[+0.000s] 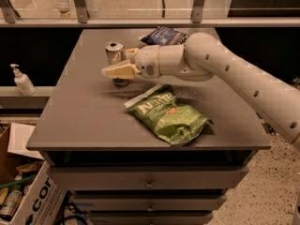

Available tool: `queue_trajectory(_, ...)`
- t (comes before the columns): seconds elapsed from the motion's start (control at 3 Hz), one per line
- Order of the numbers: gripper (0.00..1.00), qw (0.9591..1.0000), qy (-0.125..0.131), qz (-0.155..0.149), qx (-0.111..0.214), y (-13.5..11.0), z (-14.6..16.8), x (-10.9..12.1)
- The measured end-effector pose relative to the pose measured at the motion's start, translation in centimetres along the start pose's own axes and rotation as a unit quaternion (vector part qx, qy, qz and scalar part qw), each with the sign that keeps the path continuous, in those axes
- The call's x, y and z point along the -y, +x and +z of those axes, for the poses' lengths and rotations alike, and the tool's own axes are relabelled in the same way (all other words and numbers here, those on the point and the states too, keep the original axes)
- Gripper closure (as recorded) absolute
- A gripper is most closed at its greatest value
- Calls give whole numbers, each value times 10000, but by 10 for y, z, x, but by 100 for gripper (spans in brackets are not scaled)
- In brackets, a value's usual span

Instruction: Knock redbull can over

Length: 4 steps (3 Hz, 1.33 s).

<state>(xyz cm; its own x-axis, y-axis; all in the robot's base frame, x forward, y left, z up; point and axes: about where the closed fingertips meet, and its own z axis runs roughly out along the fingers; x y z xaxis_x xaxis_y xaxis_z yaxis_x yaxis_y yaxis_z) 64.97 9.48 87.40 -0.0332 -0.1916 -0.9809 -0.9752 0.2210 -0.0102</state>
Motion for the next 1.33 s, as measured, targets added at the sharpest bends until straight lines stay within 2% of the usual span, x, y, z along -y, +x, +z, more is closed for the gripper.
queue_trajectory(0.33,65,9999,77,16,72,-5,-3,5)
queue_trajectory(0.67,88,9996,262,-77,-55,-15,-30,24)
queue_trajectory(1.0,100,9977,422,-351,-407,-29,-70,48)
queue_trajectory(1.33,100,9894,397,-837,-1121,-40,-101,61)
